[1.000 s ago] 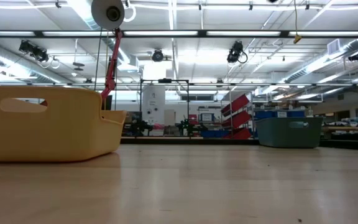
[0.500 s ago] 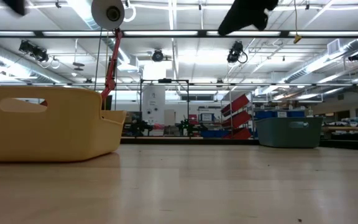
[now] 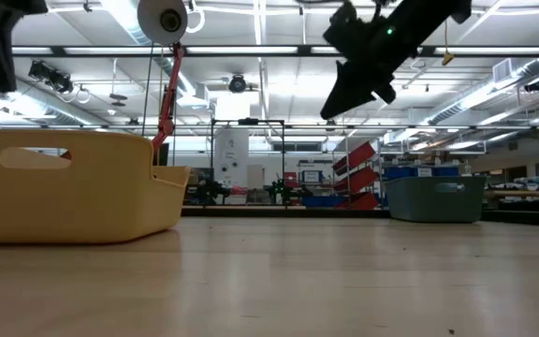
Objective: Sort candy
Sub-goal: Move the bins to the center of the table
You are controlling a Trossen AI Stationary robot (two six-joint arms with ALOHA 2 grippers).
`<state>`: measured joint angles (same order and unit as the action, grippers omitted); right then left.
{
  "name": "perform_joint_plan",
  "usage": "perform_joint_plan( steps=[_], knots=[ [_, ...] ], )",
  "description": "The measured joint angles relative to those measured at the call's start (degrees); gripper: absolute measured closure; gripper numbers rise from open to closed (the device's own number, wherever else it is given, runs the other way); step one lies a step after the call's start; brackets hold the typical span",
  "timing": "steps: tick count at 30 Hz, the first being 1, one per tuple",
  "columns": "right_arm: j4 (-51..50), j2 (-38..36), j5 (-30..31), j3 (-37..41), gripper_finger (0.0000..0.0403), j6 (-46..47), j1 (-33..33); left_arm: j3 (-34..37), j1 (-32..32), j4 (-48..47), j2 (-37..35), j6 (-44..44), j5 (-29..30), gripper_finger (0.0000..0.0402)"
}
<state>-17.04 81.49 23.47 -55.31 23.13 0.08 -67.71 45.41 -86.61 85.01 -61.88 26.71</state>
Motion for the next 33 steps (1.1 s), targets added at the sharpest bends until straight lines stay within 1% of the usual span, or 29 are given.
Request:
perform_joint_plan(
  steps=[3,5,8,10,12,15,19,21,23,25,27,29,31,33],
  knots=[
    [-0.1,0.0,0.3,0.1,0.0403,2.2,-2.9,3.7,0.0,1.3,0.0,-1.3,0.7,0.0396],
    [1.8,0.0,0.3,0.8,0.0403,2.3,-3.8,6.2,0.0,4.4,0.0,-1.4,0.7,0.0396],
    [8.3,0.0,0.1,3.5,0.0403,2.3,-4.2,9.1,0.3,8.3,0.0,-0.3,0.7,0.0396],
    [13.8,0.0,-1.2,5.8,0.0403,2.2,-4.2,10.3,0.7,9.5,0.0,1.5,0.6,0.0396],
    [18.8,0.0,-3.1,8.3,0.0403,2.2,-4.1,10.7,1.1,9.5,0.0,3.3,0.1,0.0398],
    [23.6,0.0,-5.2,11.7,0.0403,3.0,-4.1,10.7,2.0,11.4,0.0,5.5,-0.6,0.04],
    [28.3,0.0,-5.3,14.9,0.0403,5.0,-4.2,10.1,3.2,14.9,-0.4,6.9,-6.2,0.04],
    [29.3,0.0,-5.4,15.6,0.0403,4.9,-4.7,10.1,3.7,19.1,-1.9,8.1,-9.6,0.0401],
    [30.2,0.0,-5.5,15.6,0.0403,3.6,-5.8,10.1,4.3,25.8,-3.9,11.0,-11.8,0.0401],
    [30.5,0.0,-6.8,15.1,0.0403,2.8,-7.1,10.1,4.8,33.2,-6.0,15.1,-12.7,0.0401],
    [31.7,0.0,-8.1,15.0,0.0403,2.3,-8.1,9.9,5.0,38.9,-7.4,20.2,-12.2,0.0401],
    [32.6,0.0,-8.7,14.9,0.0403,1.8,-8.9,10.0,5.2,41.1,-7.8,24.3,-11.7,0.0401],
    [32.5,0.0,-8.8,14.9,0.0403,1.3,-9.2,11.1,5.2,42.2,-7.7,24.6,-11.6,0.0401],
    [32.4,0.0,-8.8,14.9,0.0403,1.1,-9.2,13.2,5.2,42.8,-7.7,22.7,-11.4,0.0401]
  ],
)
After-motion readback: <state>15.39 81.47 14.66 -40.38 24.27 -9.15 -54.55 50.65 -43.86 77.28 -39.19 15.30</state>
